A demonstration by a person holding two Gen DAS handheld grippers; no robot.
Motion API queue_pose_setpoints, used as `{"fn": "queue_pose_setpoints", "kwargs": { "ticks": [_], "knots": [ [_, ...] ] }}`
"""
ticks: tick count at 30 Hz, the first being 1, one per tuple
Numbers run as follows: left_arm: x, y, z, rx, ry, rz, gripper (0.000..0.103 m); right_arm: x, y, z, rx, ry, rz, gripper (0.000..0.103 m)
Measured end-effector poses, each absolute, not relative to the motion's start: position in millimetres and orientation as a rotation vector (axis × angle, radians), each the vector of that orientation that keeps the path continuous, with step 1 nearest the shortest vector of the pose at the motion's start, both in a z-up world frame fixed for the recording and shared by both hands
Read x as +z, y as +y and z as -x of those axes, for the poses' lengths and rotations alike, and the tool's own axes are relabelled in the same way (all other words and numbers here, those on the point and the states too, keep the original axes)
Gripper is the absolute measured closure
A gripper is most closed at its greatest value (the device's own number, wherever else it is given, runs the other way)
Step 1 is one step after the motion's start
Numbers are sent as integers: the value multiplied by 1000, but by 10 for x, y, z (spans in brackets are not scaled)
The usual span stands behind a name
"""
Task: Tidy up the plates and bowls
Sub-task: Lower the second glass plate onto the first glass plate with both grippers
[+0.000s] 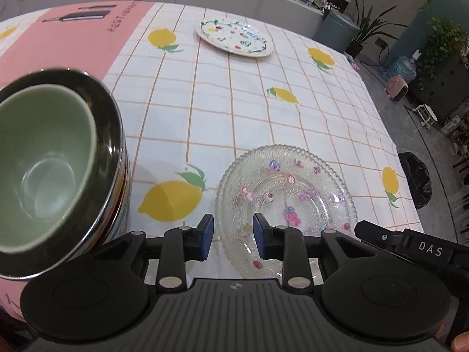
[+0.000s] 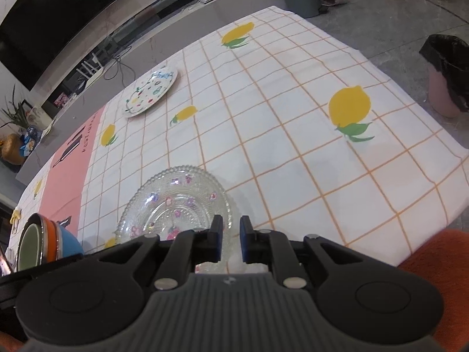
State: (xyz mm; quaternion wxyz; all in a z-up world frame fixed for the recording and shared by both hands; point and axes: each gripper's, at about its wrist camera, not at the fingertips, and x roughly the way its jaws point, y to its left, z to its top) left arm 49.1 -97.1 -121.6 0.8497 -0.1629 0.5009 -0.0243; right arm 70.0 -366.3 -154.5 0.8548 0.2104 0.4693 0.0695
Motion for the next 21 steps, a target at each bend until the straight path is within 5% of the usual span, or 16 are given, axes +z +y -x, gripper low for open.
{"fn": "queue_pose_setpoints", "kwargs": {
  "ticks": [7, 21],
  "knots": [
    [-1235, -968, -481, -50, 1070, 336, 83, -1572, -3622, -678, 163, 1000, -445, 102],
    [-1235, -1001, -501, -72, 1070, 294, 84, -1555, -3584, -676, 152, 1015, -413, 102]
  ]
}}
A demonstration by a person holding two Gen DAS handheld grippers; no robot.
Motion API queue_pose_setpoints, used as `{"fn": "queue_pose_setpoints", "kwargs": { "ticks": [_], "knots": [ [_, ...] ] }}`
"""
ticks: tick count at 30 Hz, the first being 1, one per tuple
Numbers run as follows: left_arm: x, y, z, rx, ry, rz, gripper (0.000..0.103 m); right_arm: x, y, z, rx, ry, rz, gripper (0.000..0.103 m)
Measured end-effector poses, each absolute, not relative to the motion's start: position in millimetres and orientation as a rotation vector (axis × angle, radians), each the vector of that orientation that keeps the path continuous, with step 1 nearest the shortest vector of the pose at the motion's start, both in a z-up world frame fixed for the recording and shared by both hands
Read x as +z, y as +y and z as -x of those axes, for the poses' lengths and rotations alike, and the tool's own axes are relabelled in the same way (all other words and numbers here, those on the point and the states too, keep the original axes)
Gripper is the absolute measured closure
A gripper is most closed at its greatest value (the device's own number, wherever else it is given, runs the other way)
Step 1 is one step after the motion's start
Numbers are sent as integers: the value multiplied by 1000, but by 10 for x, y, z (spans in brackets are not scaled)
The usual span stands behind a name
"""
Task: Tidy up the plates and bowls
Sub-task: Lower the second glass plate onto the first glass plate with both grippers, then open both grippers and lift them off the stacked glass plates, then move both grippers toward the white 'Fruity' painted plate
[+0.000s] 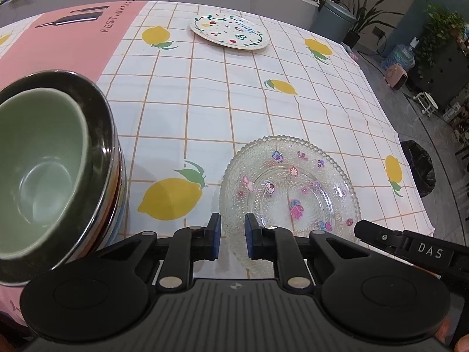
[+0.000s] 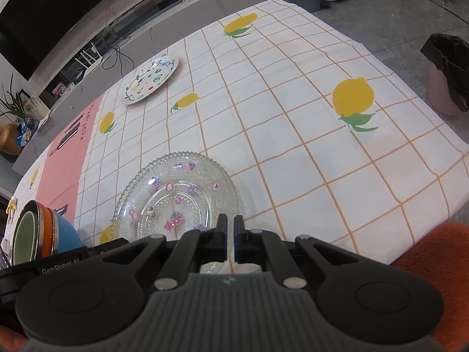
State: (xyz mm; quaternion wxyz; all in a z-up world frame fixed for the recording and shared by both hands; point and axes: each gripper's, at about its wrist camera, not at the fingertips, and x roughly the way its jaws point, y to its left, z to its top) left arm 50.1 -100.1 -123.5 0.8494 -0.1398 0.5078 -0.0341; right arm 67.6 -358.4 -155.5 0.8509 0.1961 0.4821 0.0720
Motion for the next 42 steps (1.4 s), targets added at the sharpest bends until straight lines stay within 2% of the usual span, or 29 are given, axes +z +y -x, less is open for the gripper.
{"fn": "queue_pose_setpoints", "kwargs": {
  "ticks": [3, 5, 9, 15, 22, 31, 42],
  "knots": [
    [-1210, -1000, -493, -69, 1068, 295, 84, -1538, -3602, -672, 154, 1015, -435, 97],
    [-1140, -1025, -466, -69, 1043, 263, 78, -1489, -3601, -659, 146, 1005, -424, 95],
    [-949, -1081, -430, -93, 992, 202, 73, -1332, -3577, -648, 144, 968, -399, 77],
    [-625, -1051, -517, -176, 961, 179, 72, -1067, -3460, -695, 169, 924, -354, 71],
    [-305, -890, -770, -187, 913, 205, 72, -806, -3267, -903, 189, 901, -294, 60],
    [-133, -579, -1170, -155, 909, 273, 72, -560, -3008, -1245, 212, 879, -246, 55],
    [-295, -202, -1671, -124, 953, 366, 71, -607, -2654, -1893, 209, 933, -214, 51]
  ]
}}
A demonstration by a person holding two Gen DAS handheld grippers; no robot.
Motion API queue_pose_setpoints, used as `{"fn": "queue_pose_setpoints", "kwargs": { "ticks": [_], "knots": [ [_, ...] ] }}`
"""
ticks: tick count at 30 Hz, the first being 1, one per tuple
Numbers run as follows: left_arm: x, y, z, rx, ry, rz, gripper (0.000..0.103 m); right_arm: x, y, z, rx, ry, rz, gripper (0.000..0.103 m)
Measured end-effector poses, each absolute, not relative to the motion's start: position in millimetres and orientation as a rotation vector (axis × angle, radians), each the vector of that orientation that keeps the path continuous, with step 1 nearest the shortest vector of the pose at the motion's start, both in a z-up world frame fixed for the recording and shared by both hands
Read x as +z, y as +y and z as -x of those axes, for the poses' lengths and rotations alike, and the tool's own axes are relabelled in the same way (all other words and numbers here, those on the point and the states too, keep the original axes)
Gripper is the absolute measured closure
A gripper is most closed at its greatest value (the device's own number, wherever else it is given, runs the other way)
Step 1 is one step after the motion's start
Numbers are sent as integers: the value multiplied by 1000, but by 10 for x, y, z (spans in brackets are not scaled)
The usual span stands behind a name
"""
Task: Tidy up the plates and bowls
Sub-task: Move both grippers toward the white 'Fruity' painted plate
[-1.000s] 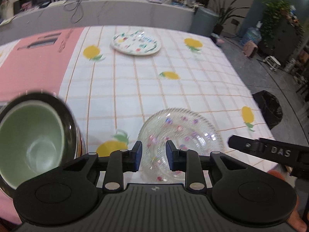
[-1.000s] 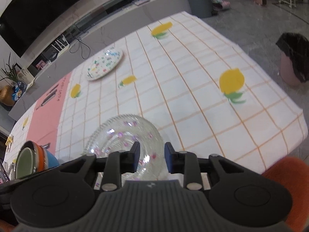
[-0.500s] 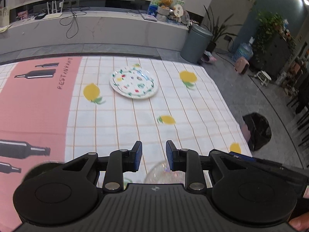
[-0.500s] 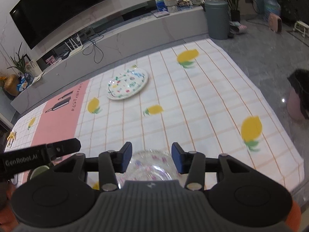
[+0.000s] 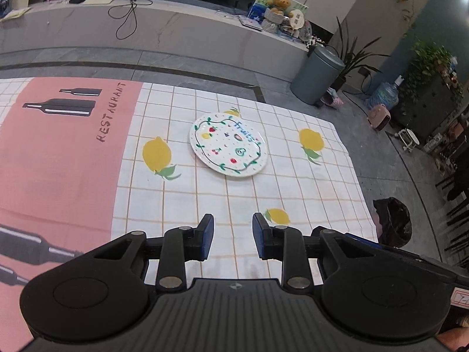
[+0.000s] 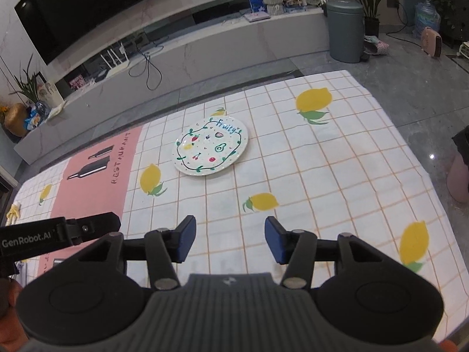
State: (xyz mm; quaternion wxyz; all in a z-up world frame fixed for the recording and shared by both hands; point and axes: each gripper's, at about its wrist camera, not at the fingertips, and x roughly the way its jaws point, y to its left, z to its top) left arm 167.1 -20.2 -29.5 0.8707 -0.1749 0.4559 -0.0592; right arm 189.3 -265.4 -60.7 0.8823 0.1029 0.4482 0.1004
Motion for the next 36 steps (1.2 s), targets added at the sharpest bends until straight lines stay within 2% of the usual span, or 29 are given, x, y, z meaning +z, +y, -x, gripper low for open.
{"fn": "queue_pose_setpoints", "kwargs": {
  "ticks": [8, 18, 26, 30, 36],
  "knots": [
    [-459, -4, -2115, -107, 968, 482, 67, -777, -2501, -2478, 181, 968, -205, 51],
    [-820, 82, -2664, -54, 1001, 596, 66, -1102, -2369, -3156, 149, 999, -258, 52],
    [-1055, 225, -2992, -18, 978, 611, 67, -1480, -2478, -3570, 126, 1041, -352, 63],
    [-1206, 258, -3179, -48, 979, 645, 70, -1533, -2564, -3680, 148, 1030, -388, 68],
    [-1400, 298, -3341, 23, 961, 647, 72, -1656, -2639, -3819, 154, 1038, -439, 70]
  ]
}}
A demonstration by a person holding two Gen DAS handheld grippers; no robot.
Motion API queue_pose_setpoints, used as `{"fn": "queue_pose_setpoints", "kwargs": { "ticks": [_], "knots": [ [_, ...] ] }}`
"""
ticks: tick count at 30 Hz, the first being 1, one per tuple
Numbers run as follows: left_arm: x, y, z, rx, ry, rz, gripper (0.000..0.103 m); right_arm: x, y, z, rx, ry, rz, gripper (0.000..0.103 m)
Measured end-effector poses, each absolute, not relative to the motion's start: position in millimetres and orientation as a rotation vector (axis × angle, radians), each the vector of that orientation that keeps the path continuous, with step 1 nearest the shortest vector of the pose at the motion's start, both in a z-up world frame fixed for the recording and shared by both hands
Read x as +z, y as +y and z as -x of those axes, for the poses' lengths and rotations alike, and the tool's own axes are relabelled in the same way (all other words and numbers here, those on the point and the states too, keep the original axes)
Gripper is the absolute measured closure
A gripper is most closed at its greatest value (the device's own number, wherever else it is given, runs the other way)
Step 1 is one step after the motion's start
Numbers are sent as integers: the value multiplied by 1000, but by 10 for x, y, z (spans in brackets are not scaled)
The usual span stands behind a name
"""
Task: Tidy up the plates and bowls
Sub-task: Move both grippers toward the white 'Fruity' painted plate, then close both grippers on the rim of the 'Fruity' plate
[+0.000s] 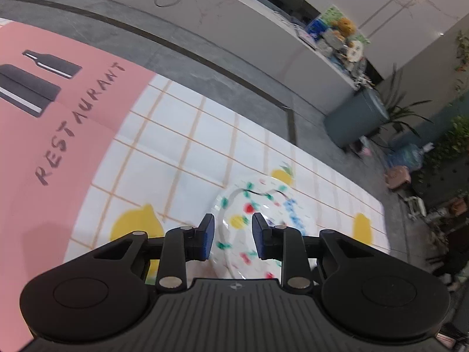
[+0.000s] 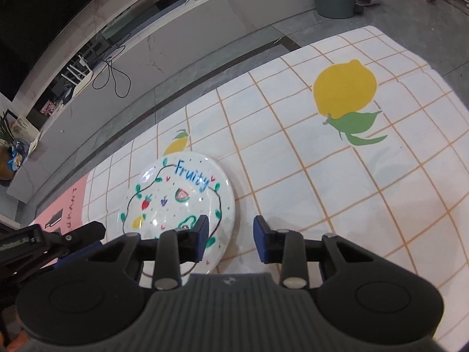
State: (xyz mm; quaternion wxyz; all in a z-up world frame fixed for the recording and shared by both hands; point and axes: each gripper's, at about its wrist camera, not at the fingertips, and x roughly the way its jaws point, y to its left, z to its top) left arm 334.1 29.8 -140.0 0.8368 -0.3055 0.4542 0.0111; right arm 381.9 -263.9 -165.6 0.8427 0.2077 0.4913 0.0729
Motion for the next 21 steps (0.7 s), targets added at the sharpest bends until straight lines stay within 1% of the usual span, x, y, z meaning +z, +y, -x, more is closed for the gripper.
{"fn": "queue_pose_setpoints", "kwargs": {
  "ticks": [2, 5, 9, 12, 15, 16, 17, 21],
  "knots": [
    [-1442, 317, -3372, 43, 960, 623, 73, -1684, -2628, -3850, 155, 1030, -428, 72],
    [-1511, 327, -3422, 42, 968, 620, 77, -1699, -2605, -3897, 175, 1014, -422, 72],
    [-1588, 309, -3461, 46, 969, 607, 85, -1722, -2593, -3952, 182, 999, -418, 81],
    [-1586, 260, -3474, 31, 964, 588, 89, -1735, -2584, -3973, 201, 991, -407, 83],
    [-1566, 203, -3494, 38, 971, 557, 89, -1758, -2598, -3969, 207, 987, -439, 85],
    [-1554, 195, -3500, 46, 978, 552, 89, -1762, -2602, -3969, 200, 987, -440, 90],
    [-1546, 197, -3500, 54, 989, 560, 89, -1769, -2616, -3969, 191, 987, -441, 93],
    [-1494, 210, -3461, 64, 998, 589, 93, -1787, -2713, -3944, 190, 1010, -509, 94]
  ]
}}
